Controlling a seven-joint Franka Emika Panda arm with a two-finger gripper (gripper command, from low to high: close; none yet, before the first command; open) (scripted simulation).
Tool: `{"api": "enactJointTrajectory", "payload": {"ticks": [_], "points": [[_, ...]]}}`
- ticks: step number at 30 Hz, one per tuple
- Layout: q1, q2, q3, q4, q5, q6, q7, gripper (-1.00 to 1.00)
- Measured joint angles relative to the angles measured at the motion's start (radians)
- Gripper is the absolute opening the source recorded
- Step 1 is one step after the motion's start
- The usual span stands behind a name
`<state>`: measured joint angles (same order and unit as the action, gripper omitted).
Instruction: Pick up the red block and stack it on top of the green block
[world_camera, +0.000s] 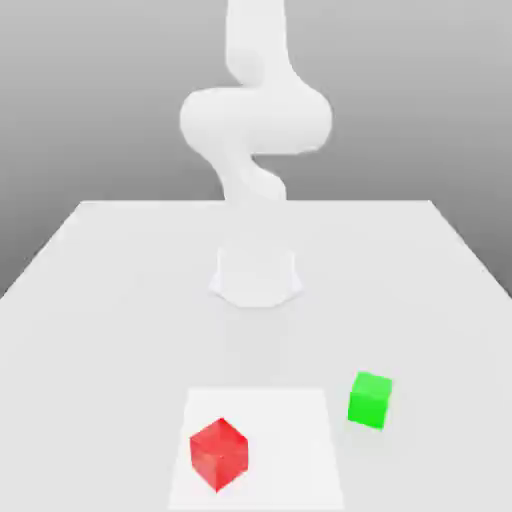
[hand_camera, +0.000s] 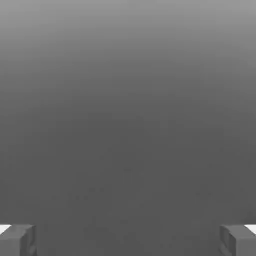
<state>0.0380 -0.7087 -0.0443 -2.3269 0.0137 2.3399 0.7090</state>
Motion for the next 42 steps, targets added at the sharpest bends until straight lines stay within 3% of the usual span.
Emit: {"api": "enactJointTrajectory", "payload": {"ticks": [14,23,28,29,36,42], "points": [[0.15,0.516,-0.189,-0.15,0.107,0.223,-0.533,0.0],[0.132,0.831,-0.205,-0.245,0.09,0.371,-0.807,0.0],[0.074,1.009,-0.133,-0.229,0.164,0.51,-0.888,0.0],[0.061,1.038,-0.117,-0.225,0.18,0.534,-0.901,-1.0],[0.058,1.042,-0.113,-0.224,0.182,0.535,-0.903,-1.0],[0.11,0.851,-0.159,-0.266,0.07,0.388,-0.812,-1.0]]}}
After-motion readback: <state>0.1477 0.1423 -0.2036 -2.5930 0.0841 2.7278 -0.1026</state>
